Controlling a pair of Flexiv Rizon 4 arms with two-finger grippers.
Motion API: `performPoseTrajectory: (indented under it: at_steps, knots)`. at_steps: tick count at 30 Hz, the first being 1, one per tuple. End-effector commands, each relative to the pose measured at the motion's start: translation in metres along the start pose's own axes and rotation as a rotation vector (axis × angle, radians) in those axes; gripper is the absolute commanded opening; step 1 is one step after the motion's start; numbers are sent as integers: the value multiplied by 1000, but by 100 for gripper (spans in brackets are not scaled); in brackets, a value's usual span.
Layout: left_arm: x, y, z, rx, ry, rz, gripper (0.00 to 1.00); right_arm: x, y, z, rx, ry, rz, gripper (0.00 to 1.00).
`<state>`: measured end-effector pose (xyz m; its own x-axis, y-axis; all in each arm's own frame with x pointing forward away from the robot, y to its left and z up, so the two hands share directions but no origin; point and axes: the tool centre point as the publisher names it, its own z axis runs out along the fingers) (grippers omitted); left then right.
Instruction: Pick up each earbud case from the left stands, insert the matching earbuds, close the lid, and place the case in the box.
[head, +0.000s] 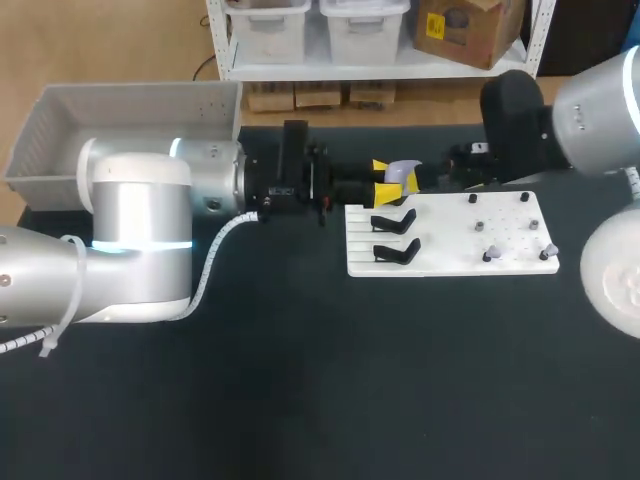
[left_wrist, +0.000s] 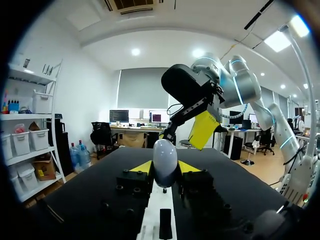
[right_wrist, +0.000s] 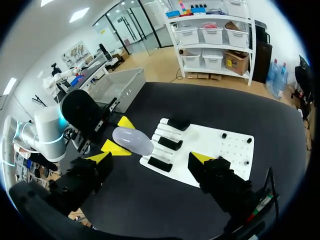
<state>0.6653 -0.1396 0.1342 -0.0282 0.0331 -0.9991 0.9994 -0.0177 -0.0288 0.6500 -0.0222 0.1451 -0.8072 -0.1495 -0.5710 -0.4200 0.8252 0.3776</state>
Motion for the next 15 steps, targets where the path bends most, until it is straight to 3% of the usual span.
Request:
performPoseTrajectory:
  at_steps: [1, 15]
  knots:
    - [0, 1, 0, 2, 1, 0, 0, -2, -1, 9, 4, 2, 4, 100]
    - [0, 1, 0, 2, 1, 0, 0, -2, -12, 15, 19, 2, 29, 100]
